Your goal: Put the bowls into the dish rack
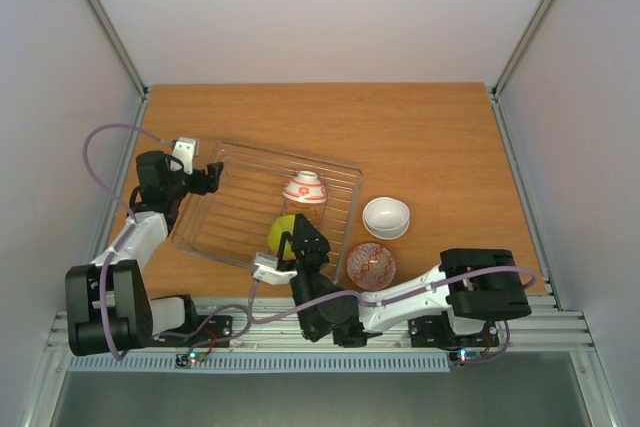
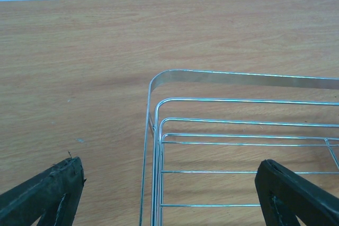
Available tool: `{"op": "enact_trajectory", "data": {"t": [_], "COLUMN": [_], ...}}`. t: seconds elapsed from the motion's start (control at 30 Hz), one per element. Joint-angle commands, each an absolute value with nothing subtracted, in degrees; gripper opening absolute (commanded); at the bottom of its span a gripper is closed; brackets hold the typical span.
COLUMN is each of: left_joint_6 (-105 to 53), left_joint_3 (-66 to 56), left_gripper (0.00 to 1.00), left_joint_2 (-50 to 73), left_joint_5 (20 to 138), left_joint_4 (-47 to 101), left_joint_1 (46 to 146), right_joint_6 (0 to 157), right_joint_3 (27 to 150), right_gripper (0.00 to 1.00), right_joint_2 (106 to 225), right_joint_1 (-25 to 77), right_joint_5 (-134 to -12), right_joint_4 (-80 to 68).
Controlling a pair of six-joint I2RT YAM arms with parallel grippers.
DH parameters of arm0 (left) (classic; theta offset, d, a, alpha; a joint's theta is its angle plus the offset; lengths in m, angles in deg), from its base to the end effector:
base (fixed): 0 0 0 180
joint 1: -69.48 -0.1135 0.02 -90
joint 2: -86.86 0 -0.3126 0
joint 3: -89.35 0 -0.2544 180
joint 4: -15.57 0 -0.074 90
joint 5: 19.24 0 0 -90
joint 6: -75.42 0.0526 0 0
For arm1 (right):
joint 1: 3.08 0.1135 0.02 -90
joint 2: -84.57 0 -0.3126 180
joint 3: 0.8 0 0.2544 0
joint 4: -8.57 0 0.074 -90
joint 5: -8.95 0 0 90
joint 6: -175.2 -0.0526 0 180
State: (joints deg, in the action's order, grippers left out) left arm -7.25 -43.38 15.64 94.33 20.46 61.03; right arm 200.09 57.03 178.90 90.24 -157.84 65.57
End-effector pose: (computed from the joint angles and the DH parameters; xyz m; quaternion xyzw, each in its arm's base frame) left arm 0.2592 0.0172 0.2472 0.0957 0.8437 -0.1058 0.5174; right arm 0.0321 0.3311 0.3040 -0.5576 0.3861 -0.4683 0.5663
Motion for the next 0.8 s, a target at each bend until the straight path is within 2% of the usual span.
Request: {"op": "enact_trajectory", "data": {"t": [0.0,0.2,0.47,0.77], "left_joint_6": [-7.3,-7.6,-7.4,-6.3], "left_joint_3": [-43.3,-43.3,-43.3,-42.6], "left_gripper": [0.89,0.89,0.89,0.89], "left_joint_2": [16.8,16.7,17.3,15.7], "left_joint_5": [94.8,96.1,95.5,97.6], "left_joint_4": [19.2,19.3,19.8,21.1], "left_joint_1": [60.7,60.7,60.7,60.7], "right_joint_6": [199.9,202.0,207.7,216.9], "right_joint_3": [61.4,66.5,70.4,69.8], "right_gripper": [0.84,0.84,0.85,0.93], "right_joint_2": [178.6,178.5,182.0,182.8], "right_joint_1": [88.1,80.0,70.2,60.0], "right_joint_5": [-164.4,-174.2,-174.4,-174.7], "right_joint_4": [72.8,72.6,72.2,71.7]}}
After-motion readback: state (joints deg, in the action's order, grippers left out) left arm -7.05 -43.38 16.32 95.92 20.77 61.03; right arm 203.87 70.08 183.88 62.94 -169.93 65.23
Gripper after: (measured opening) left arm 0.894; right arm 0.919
